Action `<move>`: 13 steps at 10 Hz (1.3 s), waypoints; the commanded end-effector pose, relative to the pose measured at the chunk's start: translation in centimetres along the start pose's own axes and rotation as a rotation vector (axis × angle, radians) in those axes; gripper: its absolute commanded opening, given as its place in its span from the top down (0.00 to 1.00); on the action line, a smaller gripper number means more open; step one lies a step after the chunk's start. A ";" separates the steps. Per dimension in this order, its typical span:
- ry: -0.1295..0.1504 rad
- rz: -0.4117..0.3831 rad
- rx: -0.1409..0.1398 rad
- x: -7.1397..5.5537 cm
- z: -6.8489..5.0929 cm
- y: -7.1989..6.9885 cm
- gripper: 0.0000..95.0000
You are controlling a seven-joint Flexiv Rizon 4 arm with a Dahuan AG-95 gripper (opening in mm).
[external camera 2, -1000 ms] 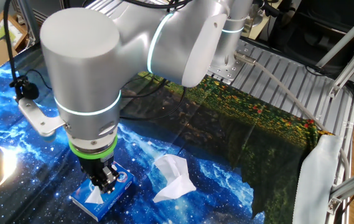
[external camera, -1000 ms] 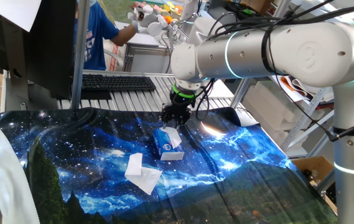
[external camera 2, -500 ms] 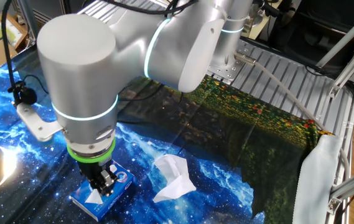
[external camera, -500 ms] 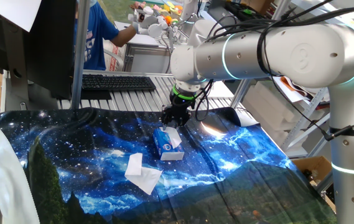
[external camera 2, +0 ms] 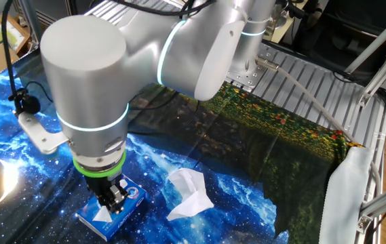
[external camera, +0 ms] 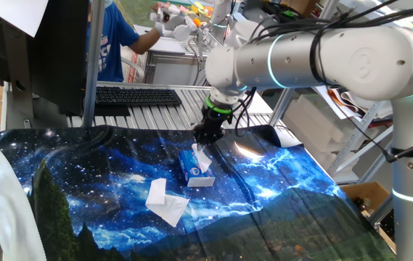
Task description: Pull out a napkin
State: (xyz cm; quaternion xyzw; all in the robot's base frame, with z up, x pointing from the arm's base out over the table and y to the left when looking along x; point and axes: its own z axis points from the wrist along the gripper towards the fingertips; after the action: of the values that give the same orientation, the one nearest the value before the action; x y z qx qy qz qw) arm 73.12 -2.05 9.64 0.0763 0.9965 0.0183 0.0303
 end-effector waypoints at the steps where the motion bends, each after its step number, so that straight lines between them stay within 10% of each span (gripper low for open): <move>1: 0.034 -0.001 0.015 0.2 -1.1 0.6 1.00; 5: 0.123 -0.002 0.042 0.3 -5.5 1.8 1.00; 13: 0.137 0.049 0.049 5.0 -11.0 2.8 1.00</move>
State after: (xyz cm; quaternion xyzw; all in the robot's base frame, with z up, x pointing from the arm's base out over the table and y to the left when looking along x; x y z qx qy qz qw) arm 67.14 0.98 20.38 0.0997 0.9943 -0.0002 -0.0376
